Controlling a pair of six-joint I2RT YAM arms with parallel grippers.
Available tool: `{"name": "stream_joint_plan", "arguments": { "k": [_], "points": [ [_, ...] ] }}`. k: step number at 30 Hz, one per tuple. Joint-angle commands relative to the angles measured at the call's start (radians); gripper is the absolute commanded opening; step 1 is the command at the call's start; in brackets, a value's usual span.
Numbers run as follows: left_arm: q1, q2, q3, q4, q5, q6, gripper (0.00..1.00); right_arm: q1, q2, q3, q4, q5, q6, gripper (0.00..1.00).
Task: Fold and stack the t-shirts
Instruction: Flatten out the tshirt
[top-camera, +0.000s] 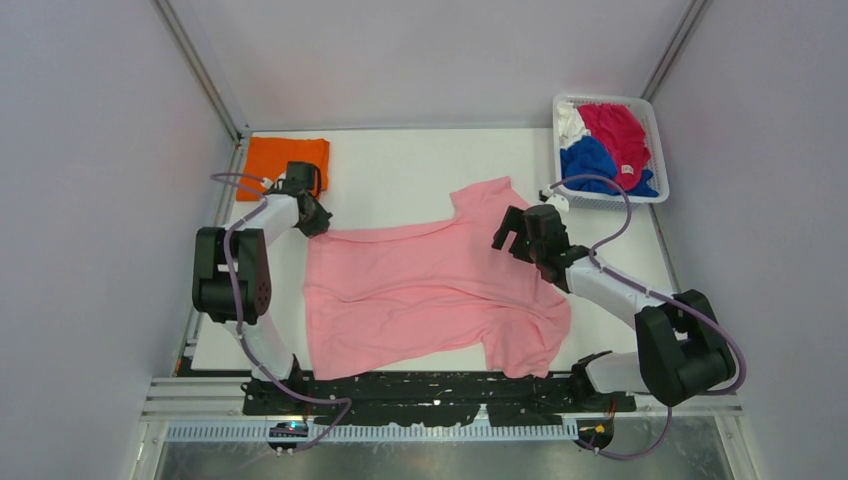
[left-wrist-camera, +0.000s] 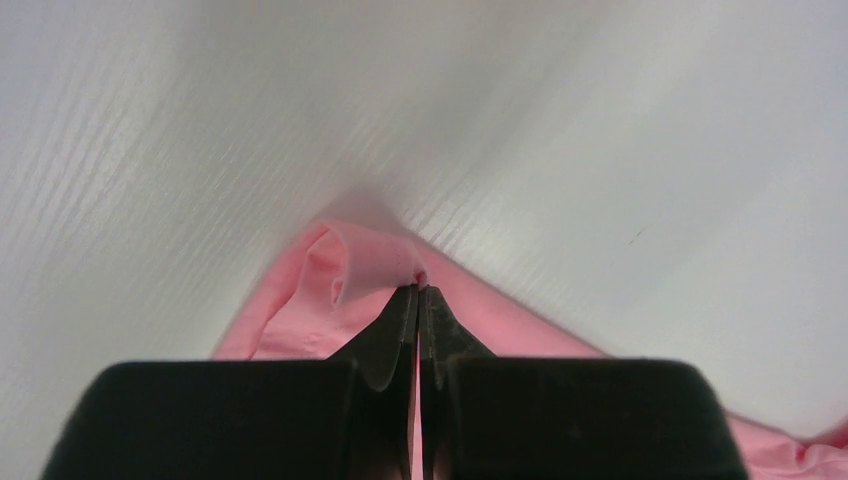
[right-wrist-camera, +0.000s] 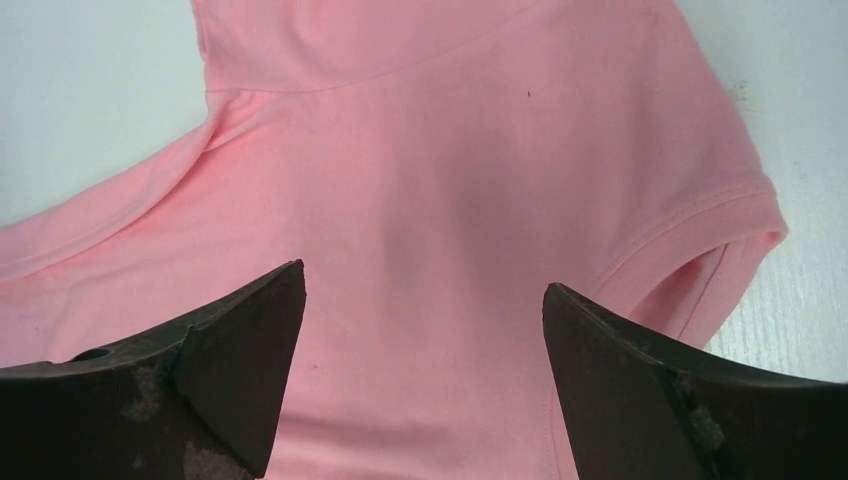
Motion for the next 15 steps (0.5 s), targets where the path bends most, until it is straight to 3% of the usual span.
{"name": "stream_joint_plan", "arguments": {
  "k": [1, 7, 11, 12, 13, 15],
  "points": [
    [0.008, 0.029, 0.098, -0.039, -0.007, -0.022, 0.00, -0.014, -0.049, -0.013, 0.034, 0.004, -0.014, 0.96],
    [0.019, 0.088, 0.242, -0.116, -0.044, -0.081, 0.00, -0.019, -0.051, -0.015, 0.034, 0.013, -0.029, 0.96],
    [0.048, 0.177, 0.394, -0.260, -0.021, -0.117, 0.02, -0.027, -0.049, -0.014, 0.035, 0.016, -0.033, 0.96],
    [0.055, 0.198, 0.431, -0.294, -0.021, -0.125, 0.08, -0.029, -0.047, -0.014, 0.034, 0.018, -0.035, 0.96],
    [0.056, 0.212, 0.459, -0.322, -0.028, -0.132, 0.21, -0.030, -0.046, -0.013, 0.030, 0.019, -0.036, 0.96],
    [0.091, 0.220, 0.490, -0.342, -0.020, -0.142, 0.59, -0.033, -0.047, -0.006, 0.022, 0.027, -0.038, 0.96]
  ]
}}
